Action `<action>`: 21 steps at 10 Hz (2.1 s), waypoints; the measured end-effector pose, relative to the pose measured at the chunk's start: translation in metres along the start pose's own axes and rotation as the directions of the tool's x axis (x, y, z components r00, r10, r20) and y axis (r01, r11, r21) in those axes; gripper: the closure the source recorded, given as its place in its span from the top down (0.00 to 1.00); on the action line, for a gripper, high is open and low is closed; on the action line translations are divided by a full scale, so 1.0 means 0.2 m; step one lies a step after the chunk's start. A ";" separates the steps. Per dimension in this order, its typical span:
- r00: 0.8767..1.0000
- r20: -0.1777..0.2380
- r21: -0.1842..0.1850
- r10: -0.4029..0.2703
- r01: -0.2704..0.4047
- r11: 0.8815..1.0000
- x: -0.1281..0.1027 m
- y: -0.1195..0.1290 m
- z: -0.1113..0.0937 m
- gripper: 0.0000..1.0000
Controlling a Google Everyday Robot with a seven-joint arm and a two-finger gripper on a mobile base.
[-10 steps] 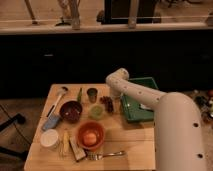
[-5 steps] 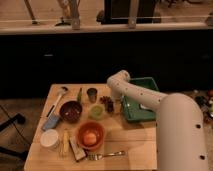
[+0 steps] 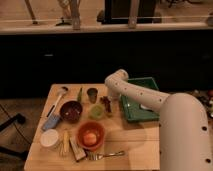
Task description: Place grapes in paper cup
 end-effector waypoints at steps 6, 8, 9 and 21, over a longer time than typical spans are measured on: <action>0.999 0.051 -0.001 -0.003 0.003 1.000 -0.04 0.00 0.02 0.80; 0.999 0.049 -0.007 0.008 -0.008 1.000 -0.02 0.00 0.06 0.68; 0.999 0.045 -0.004 0.015 -0.015 1.000 0.00 0.00 0.07 0.56; 0.998 0.052 0.036 -0.022 0.020 0.999 -0.02 -0.02 0.04 0.00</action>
